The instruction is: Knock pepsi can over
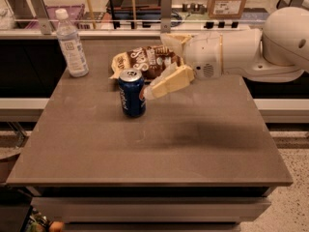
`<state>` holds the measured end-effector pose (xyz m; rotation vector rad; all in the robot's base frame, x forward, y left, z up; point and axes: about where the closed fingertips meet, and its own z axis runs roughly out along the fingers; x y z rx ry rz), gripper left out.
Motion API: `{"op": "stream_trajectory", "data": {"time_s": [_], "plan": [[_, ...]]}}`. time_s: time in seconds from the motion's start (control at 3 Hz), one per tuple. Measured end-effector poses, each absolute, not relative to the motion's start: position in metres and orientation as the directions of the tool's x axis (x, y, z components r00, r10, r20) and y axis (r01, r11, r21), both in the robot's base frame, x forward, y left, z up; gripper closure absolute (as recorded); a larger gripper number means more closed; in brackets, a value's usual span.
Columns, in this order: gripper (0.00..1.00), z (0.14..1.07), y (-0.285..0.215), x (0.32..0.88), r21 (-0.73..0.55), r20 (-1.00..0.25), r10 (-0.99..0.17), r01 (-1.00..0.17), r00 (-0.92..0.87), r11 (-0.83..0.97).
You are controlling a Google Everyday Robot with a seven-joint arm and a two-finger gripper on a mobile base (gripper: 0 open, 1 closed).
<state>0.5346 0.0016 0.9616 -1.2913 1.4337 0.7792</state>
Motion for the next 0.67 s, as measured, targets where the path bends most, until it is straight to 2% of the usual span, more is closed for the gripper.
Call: {"op": "stream_trajectory", "data": {"time_s": [0.67], "plan": [[0.00,0.9590,0.0061,0.5380,-0.146,-0.956,-0.280,-0.969,0.087,0.199]]}}
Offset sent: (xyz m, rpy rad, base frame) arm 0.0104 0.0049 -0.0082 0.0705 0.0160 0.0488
